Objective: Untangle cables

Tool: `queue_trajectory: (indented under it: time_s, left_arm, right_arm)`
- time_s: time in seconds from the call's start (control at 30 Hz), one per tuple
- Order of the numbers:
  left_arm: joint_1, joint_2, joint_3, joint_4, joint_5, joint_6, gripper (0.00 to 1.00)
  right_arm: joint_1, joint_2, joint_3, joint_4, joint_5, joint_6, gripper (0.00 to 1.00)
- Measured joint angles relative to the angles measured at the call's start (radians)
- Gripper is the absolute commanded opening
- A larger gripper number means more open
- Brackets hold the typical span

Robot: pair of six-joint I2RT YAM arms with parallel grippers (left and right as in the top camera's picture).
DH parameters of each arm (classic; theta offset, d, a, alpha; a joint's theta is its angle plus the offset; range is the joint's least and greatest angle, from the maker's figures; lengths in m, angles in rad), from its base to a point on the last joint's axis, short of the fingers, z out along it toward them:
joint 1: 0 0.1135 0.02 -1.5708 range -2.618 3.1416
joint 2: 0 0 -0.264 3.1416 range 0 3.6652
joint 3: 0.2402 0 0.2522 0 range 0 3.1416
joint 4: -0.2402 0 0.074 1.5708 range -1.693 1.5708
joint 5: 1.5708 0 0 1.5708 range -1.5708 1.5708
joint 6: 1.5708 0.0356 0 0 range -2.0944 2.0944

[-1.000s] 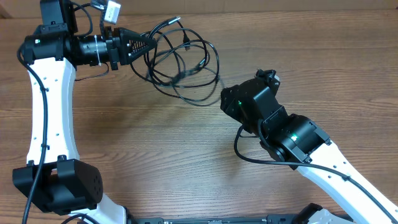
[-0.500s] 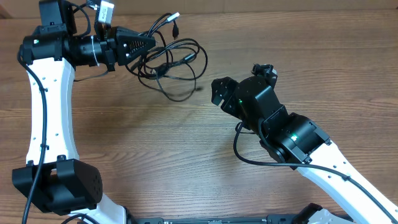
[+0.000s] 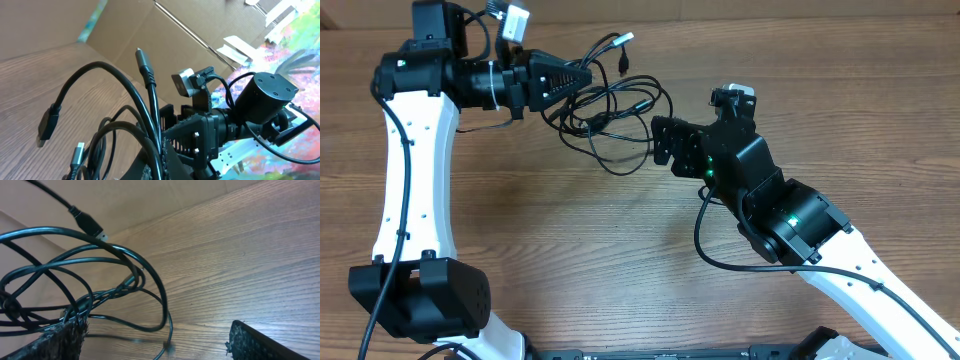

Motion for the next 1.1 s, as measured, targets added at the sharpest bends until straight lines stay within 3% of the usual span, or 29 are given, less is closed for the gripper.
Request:
queue_trajectory:
  time_s: [0.67,0.8,1.1]
  left_arm:
    - [-0.057,0.0,0.0,0.015,0.0,0.02,0.05]
    - [-0.102,0.0,0.0,0.023,0.0,0.023,0.04]
    - [-0.131,0.0,0.0,0.023,0.0,0.021,0.04]
  right_arm:
    - [0.0,0.001,0.0,-0.003,-0.426,-0.092,0.93]
    - [0.0,0.017,0.0,-0.003,-0.45,-0.127,0.83]
    - [0.0,0.077,0.0,-0.007,-0.381,-0.159,0.79]
